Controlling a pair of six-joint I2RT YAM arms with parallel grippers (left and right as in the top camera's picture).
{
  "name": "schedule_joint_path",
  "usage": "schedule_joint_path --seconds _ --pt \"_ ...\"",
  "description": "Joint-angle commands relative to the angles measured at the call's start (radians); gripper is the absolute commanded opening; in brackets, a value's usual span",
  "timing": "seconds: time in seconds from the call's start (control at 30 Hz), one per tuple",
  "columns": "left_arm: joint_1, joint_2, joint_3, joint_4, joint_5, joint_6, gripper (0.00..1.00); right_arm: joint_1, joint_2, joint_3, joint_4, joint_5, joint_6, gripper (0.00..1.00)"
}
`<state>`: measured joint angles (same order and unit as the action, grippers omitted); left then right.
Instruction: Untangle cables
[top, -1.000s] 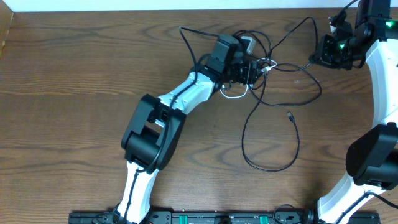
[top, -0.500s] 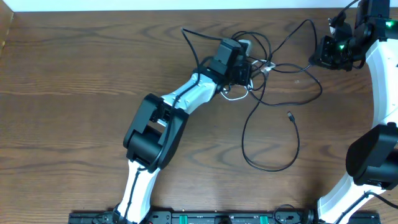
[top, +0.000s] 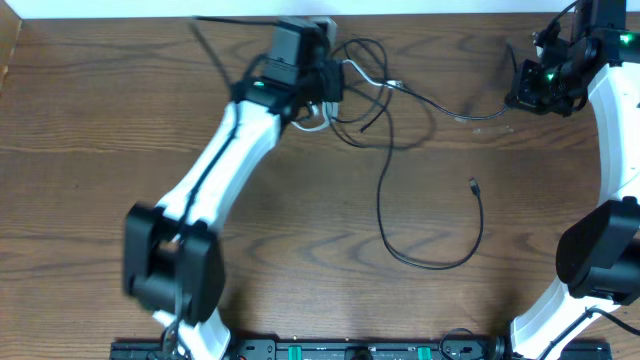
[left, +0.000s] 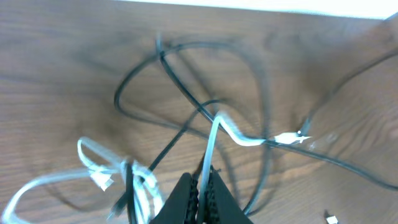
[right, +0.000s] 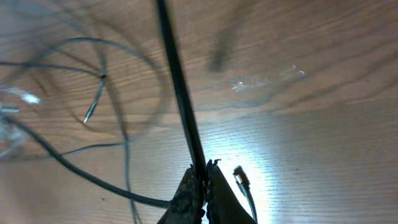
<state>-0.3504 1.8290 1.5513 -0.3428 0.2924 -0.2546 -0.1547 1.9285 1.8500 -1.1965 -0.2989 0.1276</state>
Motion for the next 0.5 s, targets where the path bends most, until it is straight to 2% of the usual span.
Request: schedule_joint_path --seconds 0.0,0.17,0.3,0.37,0.4,0.47 --pt "0.023 -0.088 0.006 -0.022 -0.017 0.034 0.08 0.005 -0.025 -0.006 -0.007 0.047 0.039 0.01" --pt "0.020 -0.193 0.006 -0.038 0.003 0.034 0.07 0.006 -0.025 -0.006 -0.008 0.034 0.048 0.01" --pt "0.019 -0.252 0.006 -0.035 0.111 0.037 0.07 0.017 -0.025 -0.006 -0.009 -0.081 -0.064 0.03" --pt "0.019 -0.267 0.006 -0.023 0.221 0.036 0.08 0.027 -0.025 -0.006 -0.014 -0.151 -0.140 0.15" --pt "0.019 -0.274 0.006 -0.011 0.309 0.037 0.07 0.033 -0.025 -0.006 -0.018 -0.175 -0.167 0.25" --pt "0.019 -0.277 0.006 0.013 0.381 0.037 0.08 0.047 -0.025 -0.006 -0.023 -0.187 -0.194 0.46"
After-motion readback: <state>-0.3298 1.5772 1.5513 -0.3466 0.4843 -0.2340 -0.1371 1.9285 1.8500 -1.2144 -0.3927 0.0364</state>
